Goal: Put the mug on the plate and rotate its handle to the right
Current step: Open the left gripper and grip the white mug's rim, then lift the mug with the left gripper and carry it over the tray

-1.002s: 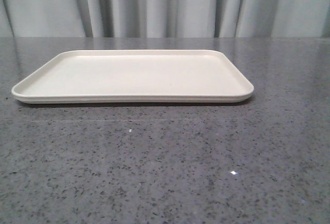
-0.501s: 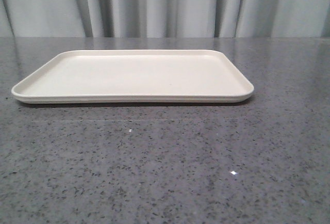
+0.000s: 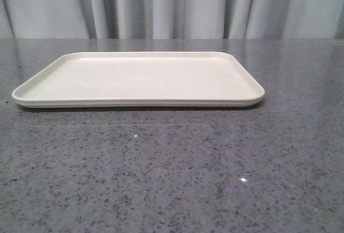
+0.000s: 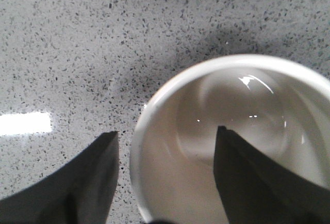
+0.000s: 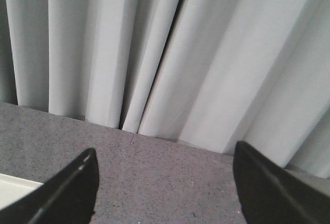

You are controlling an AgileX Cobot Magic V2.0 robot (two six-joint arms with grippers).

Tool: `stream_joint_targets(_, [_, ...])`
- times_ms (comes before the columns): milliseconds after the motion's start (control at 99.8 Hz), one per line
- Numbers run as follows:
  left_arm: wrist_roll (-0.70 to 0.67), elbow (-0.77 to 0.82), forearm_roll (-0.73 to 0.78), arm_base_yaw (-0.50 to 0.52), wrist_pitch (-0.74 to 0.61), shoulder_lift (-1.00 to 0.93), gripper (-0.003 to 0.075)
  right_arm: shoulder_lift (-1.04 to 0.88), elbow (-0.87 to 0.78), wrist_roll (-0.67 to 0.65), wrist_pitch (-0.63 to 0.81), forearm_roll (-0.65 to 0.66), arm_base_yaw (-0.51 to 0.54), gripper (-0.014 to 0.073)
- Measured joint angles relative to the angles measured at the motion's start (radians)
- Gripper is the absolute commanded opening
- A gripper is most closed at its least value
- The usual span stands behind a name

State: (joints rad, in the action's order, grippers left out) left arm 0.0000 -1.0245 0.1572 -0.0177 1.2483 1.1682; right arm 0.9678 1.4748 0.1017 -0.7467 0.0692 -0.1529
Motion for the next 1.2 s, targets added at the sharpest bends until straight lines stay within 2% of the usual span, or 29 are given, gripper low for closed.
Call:
stream_joint_targets(150, [0.000, 0.000, 0.000, 0.000, -0.002, 0.002, 0.0403, 0.000, 0.000, 0.000, -0.002, 0.000, 0.000, 0.0542])
stream_joint_targets(220, [0.000, 0.000, 0.000, 0.000, -0.002, 0.002, 0.0363, 0.000, 0.000, 0.000, -0.003, 0.000, 0.000, 0.0542])
stream_joint_targets(301, [0.000, 0.000, 0.000, 0.000, -0.002, 0.002, 0.0230, 0.000, 0.000, 0.000, -0.006, 0.000, 0.000, 0.0542])
stream_joint_targets(421, [0.000, 0.000, 0.002, 0.000, -0.009, 0.002, -0.0022, 0.000, 0.000, 0.000, -0.006, 0.000, 0.000, 0.0542])
stream_joint_targets(922, [0.031, -0.002, -0.013, 0.000, -0.034, 0.000, -0.0018, 0.000, 0.000, 0.000, -0.023, 0.000, 0.000, 0.0542])
stream_joint_targets(1203, [0.056, -0.062, -0.059, 0.000, -0.034, 0.000, -0.0018, 0.000, 0.000, 0.000, -0.023, 0.000, 0.000, 0.0542])
